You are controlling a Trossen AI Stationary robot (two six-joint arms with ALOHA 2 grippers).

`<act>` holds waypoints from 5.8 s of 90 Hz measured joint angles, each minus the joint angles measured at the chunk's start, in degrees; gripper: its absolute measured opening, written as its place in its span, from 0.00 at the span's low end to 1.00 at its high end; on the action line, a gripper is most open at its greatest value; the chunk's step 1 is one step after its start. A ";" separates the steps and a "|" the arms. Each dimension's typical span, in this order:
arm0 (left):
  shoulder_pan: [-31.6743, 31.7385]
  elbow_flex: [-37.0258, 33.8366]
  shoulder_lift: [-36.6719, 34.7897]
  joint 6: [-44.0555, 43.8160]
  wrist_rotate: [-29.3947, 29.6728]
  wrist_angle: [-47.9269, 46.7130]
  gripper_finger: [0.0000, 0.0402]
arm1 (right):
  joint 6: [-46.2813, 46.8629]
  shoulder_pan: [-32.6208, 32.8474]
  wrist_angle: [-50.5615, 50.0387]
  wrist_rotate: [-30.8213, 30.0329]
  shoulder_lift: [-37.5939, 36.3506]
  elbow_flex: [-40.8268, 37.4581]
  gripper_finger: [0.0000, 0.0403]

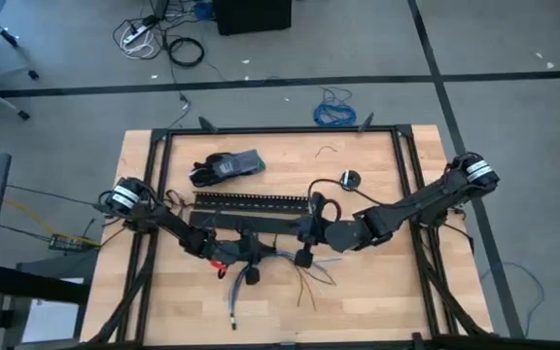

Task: Ziptie cables
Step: Wrap the right black zip tie on the cables

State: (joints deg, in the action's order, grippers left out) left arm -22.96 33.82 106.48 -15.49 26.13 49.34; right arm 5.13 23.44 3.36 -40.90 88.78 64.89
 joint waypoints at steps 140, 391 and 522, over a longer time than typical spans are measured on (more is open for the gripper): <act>0.09 0.13 -0.14 9.49 -0.27 6.10 0.04 | -9.06 -0.83 -4.55 13.70 -0.77 -3.43 0.43; 5.44 3.32 -0.21 15.11 -3.58 7.22 0.04 | -2.95 -10.59 24.64 24.24 -0.75 -19.76 0.00; 5.51 3.30 -0.19 13.34 -2.43 5.28 0.04 | -9.32 -20.25 25.52 18.14 -7.24 -17.51 0.00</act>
State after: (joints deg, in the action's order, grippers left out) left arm -17.45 37.12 106.30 -2.15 23.70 54.62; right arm -4.19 3.19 28.87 -22.76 81.54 47.37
